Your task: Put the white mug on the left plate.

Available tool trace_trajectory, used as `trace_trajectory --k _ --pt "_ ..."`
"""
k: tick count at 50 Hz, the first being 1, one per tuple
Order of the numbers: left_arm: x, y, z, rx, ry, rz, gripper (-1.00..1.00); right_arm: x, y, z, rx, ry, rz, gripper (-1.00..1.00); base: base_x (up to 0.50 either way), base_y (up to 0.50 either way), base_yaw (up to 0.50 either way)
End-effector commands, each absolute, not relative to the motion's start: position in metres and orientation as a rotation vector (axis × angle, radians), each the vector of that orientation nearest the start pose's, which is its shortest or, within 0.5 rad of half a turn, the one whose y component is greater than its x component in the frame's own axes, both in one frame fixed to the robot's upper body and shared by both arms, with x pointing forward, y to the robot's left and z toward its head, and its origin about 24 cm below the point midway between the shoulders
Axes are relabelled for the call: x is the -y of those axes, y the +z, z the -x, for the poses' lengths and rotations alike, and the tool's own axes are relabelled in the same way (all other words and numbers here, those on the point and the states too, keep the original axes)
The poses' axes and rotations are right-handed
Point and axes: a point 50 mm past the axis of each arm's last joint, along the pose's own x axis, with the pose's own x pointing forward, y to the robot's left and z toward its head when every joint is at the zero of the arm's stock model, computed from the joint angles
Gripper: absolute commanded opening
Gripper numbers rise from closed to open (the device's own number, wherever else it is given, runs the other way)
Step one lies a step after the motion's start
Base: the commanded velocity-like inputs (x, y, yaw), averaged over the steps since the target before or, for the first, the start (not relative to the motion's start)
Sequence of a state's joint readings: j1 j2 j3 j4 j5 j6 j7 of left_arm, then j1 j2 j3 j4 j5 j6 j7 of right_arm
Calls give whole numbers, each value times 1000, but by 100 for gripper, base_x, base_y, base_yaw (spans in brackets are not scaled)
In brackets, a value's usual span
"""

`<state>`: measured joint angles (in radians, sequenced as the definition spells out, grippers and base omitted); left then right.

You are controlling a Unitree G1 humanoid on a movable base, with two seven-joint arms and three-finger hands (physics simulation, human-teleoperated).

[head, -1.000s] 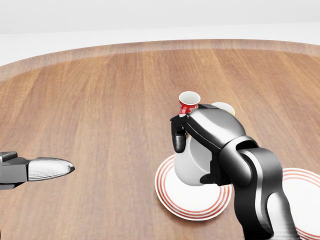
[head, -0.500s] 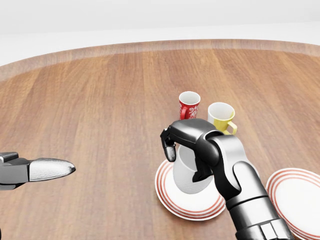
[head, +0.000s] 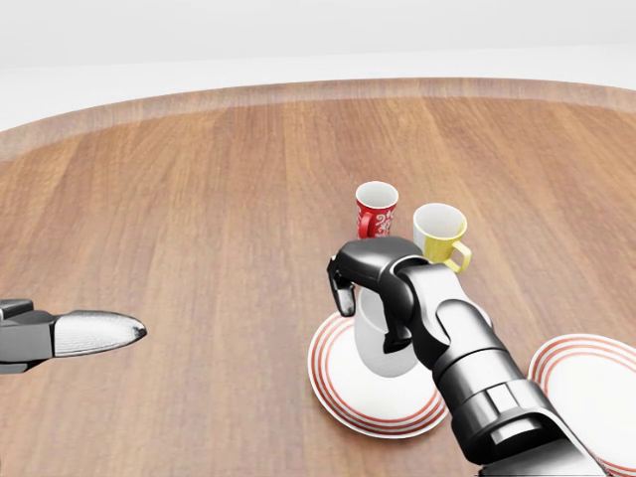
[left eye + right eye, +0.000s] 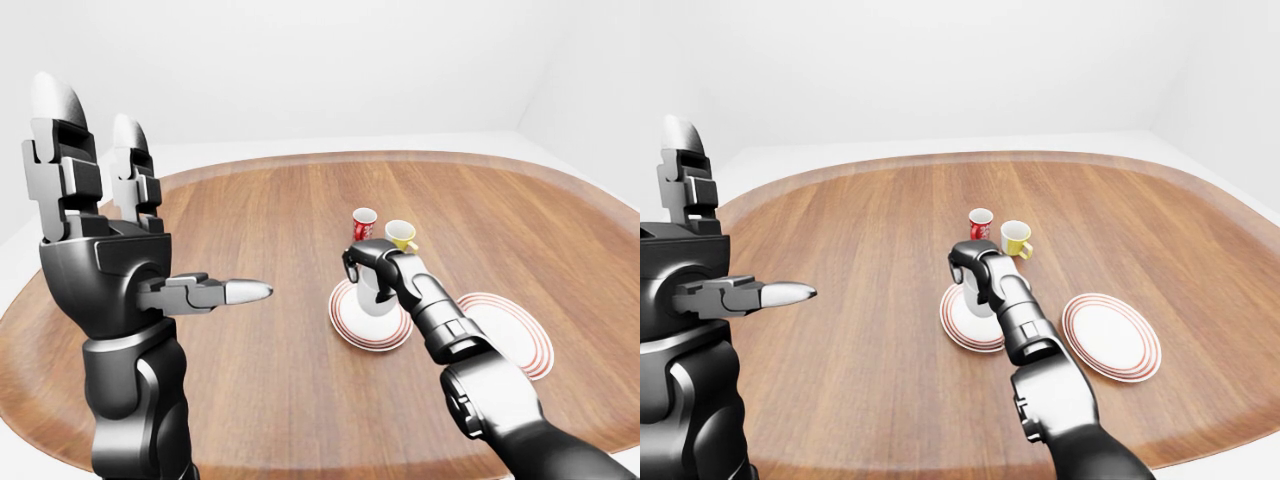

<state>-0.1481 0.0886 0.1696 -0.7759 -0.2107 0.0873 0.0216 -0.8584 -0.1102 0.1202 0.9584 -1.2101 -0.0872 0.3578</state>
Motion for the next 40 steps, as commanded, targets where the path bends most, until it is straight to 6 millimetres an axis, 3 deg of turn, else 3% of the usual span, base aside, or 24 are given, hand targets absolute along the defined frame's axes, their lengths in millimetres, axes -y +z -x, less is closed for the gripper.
trace_trajectory --k 1,13,40 --pt "-176 233 -203 842 21 78 100 105 61 -386 -214 572 1505 -100 0 0 0" --pt "-175 232 -202 837 18 80 100 108 52 -385 -235 565 1526 -100 0 0 0" --pt "-175 231 -202 833 18 79 100 105 53 -386 -226 557 1547 -100 0 0 0"
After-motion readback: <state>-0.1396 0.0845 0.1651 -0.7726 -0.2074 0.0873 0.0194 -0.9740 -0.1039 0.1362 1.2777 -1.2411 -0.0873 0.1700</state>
